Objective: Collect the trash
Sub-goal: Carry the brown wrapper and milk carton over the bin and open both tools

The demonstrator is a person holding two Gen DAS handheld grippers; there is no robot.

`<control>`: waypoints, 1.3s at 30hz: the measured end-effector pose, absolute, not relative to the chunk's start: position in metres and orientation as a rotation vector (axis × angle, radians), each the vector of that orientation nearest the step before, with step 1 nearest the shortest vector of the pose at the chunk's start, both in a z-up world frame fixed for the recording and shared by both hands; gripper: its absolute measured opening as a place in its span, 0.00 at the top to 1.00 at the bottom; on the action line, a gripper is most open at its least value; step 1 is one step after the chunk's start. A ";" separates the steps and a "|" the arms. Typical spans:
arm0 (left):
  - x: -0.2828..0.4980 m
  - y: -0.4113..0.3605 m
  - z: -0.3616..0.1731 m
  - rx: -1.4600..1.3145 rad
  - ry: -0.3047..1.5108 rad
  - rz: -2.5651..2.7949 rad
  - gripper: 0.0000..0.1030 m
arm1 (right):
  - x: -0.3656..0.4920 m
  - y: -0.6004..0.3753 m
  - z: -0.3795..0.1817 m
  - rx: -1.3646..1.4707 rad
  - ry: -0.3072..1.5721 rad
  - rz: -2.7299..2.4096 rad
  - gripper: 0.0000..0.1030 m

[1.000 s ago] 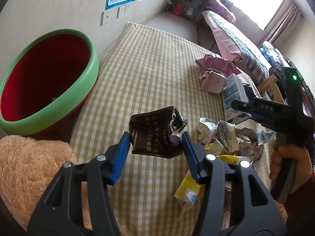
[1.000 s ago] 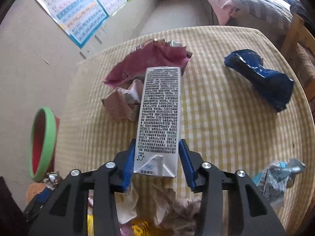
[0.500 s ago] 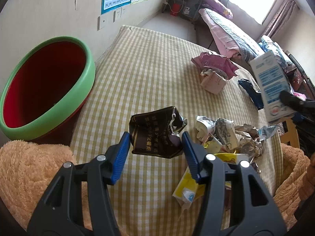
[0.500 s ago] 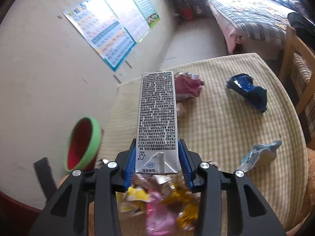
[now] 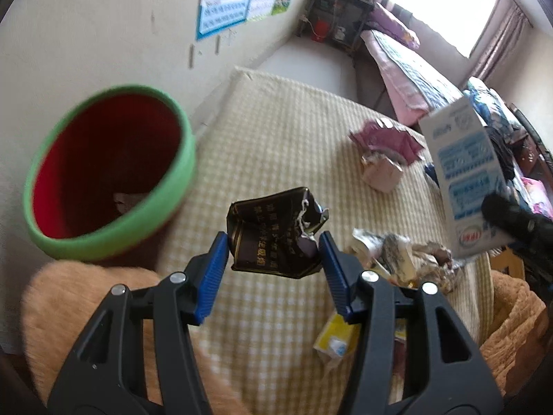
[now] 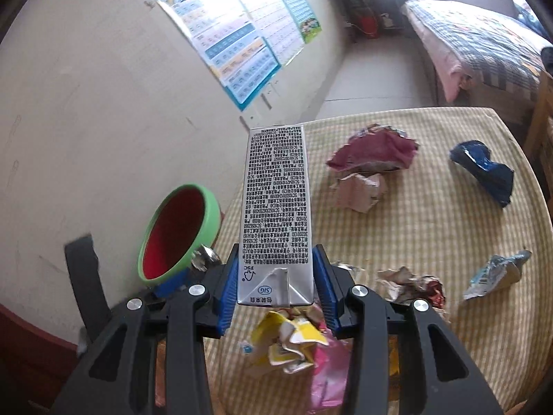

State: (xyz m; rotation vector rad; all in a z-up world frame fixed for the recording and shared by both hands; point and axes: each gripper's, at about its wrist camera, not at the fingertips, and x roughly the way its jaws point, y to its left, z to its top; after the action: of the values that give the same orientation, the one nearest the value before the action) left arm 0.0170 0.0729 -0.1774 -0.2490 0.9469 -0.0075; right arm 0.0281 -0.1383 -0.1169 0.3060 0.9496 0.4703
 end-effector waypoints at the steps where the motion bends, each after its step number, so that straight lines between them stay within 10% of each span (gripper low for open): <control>1: 0.017 0.078 -0.173 -0.246 0.938 0.007 0.50 | 0.028 -0.135 -0.117 0.301 0.949 0.478 0.62; 39: 0.018 0.251 -0.156 -0.425 0.853 0.313 0.50 | 0.094 0.056 -0.133 0.131 1.072 0.795 0.61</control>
State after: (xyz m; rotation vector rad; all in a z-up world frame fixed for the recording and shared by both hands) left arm 0.0179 0.2512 -0.1563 -0.4255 0.8534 0.3133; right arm 0.0944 0.0559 -0.1331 0.1314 1.0721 0.7947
